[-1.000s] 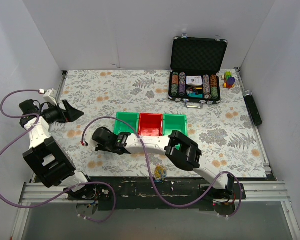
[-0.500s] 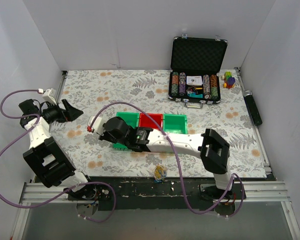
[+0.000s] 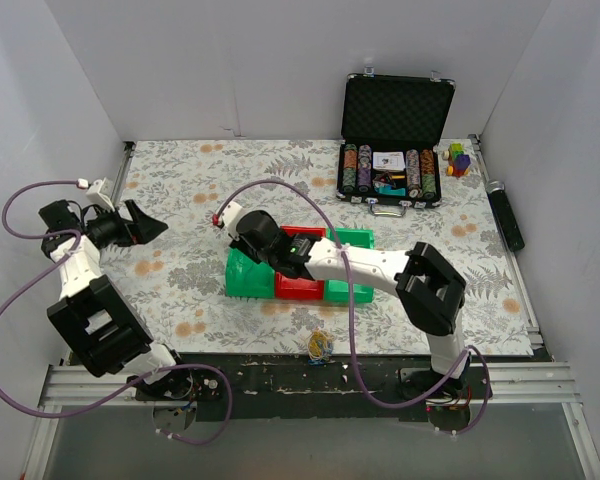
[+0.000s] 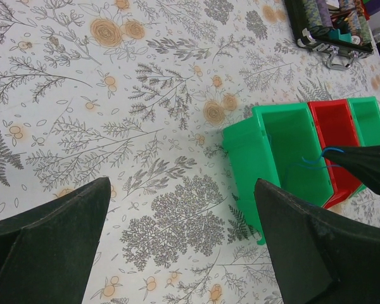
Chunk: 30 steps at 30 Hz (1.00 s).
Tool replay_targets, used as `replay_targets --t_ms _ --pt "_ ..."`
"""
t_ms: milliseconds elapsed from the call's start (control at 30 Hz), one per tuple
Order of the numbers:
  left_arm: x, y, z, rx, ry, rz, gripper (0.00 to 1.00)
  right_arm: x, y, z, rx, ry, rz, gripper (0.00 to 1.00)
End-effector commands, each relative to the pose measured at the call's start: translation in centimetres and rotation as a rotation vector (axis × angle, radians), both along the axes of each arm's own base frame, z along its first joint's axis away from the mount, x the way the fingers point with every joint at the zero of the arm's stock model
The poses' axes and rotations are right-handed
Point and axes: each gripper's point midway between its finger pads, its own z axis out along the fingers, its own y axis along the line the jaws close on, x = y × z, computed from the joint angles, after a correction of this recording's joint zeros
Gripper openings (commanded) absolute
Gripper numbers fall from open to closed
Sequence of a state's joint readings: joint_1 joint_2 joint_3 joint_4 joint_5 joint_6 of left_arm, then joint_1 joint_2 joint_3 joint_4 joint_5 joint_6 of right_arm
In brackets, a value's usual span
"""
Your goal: Untangle the cables
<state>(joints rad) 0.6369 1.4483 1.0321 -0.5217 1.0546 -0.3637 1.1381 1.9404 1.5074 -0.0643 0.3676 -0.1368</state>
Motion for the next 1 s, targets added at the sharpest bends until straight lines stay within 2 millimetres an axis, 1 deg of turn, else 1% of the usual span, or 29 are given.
replay_targets --t_ms 0,167,300,367,467,500,600,633,700,800,900,967 --pt "-0.3 -0.8 1.7 0.037 -0.063 -0.022 0.98 0.9 0.6 -1.0 0.004 0.032 -0.044 0.01" --pt "-0.4 -1.2 1.7 0.040 -0.066 -0.030 0.98 1.3 1.3 -3.1 -0.033 0.072 -0.043 0.01" --pt "-0.3 -1.7 1.3 0.054 -0.061 -0.041 0.98 1.4 2.0 -4.6 -0.045 0.107 -0.048 0.01" --pt "-0.2 -2.0 1.0 0.065 -0.058 -0.049 0.98 1.7 2.0 -5.3 -0.050 0.123 -0.063 0.01" --pt "-0.1 -2.8 0.3 0.094 -0.043 -0.065 0.98 2.2 2.2 -5.5 -0.028 0.145 -0.068 0.01" --pt "0.0 -3.3 0.0 0.107 -0.038 -0.076 0.98 2.4 2.2 -5.4 -0.019 0.150 -0.075 0.04" --pt "0.4 -4.0 -1.0 0.134 -0.019 -0.087 0.98 2.9 2.3 -4.9 0.015 0.172 -0.094 0.16" --pt "0.5 -4.2 -1.3 0.141 -0.010 -0.091 0.98 3.1 2.3 -4.6 0.026 0.170 -0.100 0.22" --pt "0.7 -4.6 -1.9 0.142 0.012 -0.098 0.98 3.2 2.4 -3.8 0.047 0.170 -0.102 0.29" --pt "0.9 -5.0 -2.3 0.156 0.024 -0.107 0.98 3.1 2.5 -2.7 0.076 0.167 -0.097 0.39" --pt "1.1 -5.2 -2.2 0.171 0.021 -0.116 0.98 2.9 2.4 -2.0 0.089 0.173 -0.094 0.42" --pt "1.3 -5.3 -1.9 0.180 0.015 -0.121 0.98 2.6 2.1 -1.7 0.096 0.179 -0.091 0.46"
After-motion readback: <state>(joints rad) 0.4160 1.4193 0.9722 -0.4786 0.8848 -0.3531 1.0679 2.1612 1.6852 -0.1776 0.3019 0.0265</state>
